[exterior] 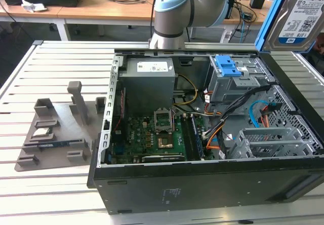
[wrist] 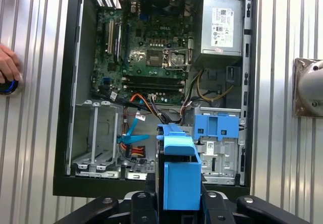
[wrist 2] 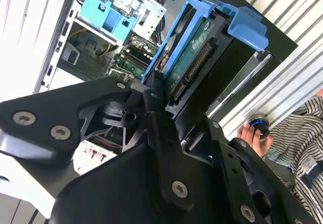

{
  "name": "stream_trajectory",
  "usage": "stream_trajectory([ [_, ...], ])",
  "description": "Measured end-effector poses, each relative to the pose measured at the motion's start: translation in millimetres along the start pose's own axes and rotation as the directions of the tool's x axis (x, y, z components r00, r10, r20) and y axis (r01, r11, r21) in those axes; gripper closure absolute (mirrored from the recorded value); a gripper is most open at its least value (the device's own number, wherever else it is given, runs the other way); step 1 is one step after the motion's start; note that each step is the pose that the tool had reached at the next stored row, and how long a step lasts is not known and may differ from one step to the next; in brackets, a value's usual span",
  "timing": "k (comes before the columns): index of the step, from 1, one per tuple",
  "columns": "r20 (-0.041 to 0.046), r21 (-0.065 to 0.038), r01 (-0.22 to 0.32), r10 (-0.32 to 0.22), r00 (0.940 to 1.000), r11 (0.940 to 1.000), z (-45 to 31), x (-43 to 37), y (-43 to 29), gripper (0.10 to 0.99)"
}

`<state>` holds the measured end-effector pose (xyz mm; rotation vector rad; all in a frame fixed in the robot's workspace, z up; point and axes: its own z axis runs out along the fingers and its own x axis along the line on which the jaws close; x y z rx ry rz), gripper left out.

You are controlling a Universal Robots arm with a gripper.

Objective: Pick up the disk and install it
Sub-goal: 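Pick up the disk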

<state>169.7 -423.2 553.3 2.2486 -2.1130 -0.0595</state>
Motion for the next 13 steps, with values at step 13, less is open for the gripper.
stream_trajectory([
  [13,-0.0023,0.000,-0.002,0.002,1.0000,1.0000,14.9,19.9,4.6,0.718],
])
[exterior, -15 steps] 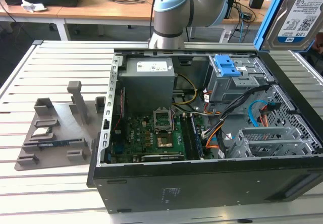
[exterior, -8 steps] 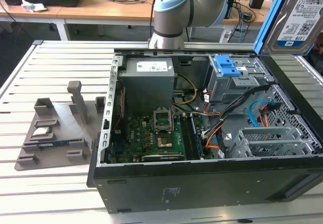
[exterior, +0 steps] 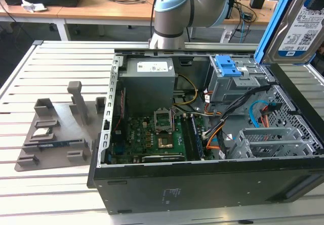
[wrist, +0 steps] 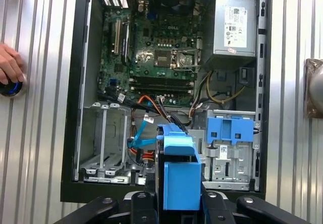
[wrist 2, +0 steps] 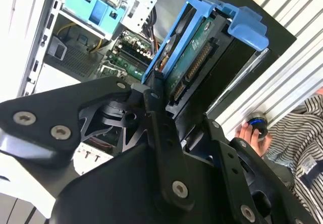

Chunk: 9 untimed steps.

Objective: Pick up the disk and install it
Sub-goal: 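Pick up the disk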

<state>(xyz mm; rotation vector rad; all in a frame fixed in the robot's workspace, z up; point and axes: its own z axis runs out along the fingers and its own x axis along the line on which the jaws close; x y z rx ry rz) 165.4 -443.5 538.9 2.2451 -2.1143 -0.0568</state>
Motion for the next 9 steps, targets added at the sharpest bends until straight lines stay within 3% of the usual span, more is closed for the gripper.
stream_trajectory([
  [9,0.0010,-0.002,-0.087,0.087,0.9962,0.9962,9.6,0.8,2.1,0.718],
])
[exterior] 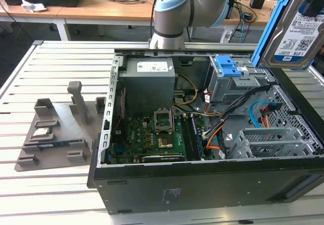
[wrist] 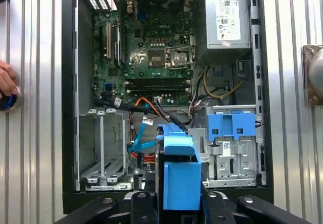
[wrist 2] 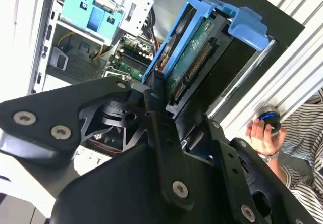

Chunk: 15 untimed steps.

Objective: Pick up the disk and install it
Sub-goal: 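Pick up the disk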

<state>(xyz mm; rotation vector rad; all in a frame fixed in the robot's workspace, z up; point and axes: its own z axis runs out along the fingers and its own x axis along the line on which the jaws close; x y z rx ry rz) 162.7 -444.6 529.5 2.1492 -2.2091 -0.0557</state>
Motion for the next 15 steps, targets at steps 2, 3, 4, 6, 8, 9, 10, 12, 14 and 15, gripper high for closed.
stream_trajectory([
  [2,0.0002,0.000,0.000,0.000,1.0000,1.0000,1.5,4.0,5.3,0.718],
  [3,0.0000,0.000,0.000,0.000,1.0000,1.0000,2.1,5.6,6.7,0.718],
  [4,-0.0001,0.000,0.000,0.000,1.0000,1.0000,2.6,7.0,7.5,0.718],
  [6,-0.0013,0.000,0.000,0.000,1.0000,1.0000,4.9,14.3,9.5,0.718],
  [8,-0.0018,0.000,0.000,0.000,1.0000,1.0000,6.6,21.3,10.5,0.718],
  [9,-0.0021,0.000,0.000,0.000,1.0000,1.0000,7.2,25.2,10.8,0.718],
  [10,-0.0022,0.000,0.000,0.000,1.0000,1.0000,7.6,28.9,11.0,0.718],
  [12,-0.0024,0.000,0.000,0.000,1.0000,1.0000,8.2,34.0,11.1,0.718],
  [14,-0.0025,0.000,0.000,0.000,1.0000,1.0000,9.1,41.7,11.3,0.718],
  [15,-0.0024,0.000,0.000,0.000,1.0000,1.0000,9.3,43.3,11.4,0.718],
])
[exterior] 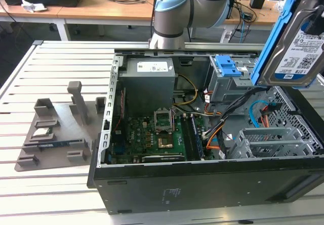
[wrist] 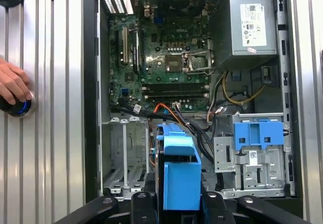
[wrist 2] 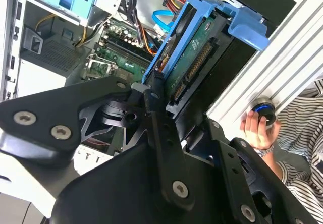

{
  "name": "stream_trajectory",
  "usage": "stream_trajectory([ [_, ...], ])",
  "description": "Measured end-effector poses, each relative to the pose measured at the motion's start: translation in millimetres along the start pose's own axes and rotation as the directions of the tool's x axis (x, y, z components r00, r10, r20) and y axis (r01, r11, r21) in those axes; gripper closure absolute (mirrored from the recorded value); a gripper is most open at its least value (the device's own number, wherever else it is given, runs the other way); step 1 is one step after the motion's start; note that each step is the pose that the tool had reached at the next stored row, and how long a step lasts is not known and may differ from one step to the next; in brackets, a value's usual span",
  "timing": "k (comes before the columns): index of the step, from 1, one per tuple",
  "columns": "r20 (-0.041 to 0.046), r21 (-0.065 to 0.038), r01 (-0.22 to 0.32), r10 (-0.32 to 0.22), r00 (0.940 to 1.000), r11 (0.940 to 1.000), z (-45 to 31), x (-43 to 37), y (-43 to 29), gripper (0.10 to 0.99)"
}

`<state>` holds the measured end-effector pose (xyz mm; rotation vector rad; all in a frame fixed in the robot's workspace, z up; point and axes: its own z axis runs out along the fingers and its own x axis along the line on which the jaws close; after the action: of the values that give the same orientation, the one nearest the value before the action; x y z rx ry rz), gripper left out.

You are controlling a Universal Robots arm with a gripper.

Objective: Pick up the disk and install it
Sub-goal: 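Pick up the disk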

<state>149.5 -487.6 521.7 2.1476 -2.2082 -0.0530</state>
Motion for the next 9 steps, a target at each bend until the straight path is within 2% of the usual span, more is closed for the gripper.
stream_trajectory([
  [9,-0.0008,0.000,-0.001,0.001,1.0000,1.0000,3.4,18.4,0.0,0.718],
])
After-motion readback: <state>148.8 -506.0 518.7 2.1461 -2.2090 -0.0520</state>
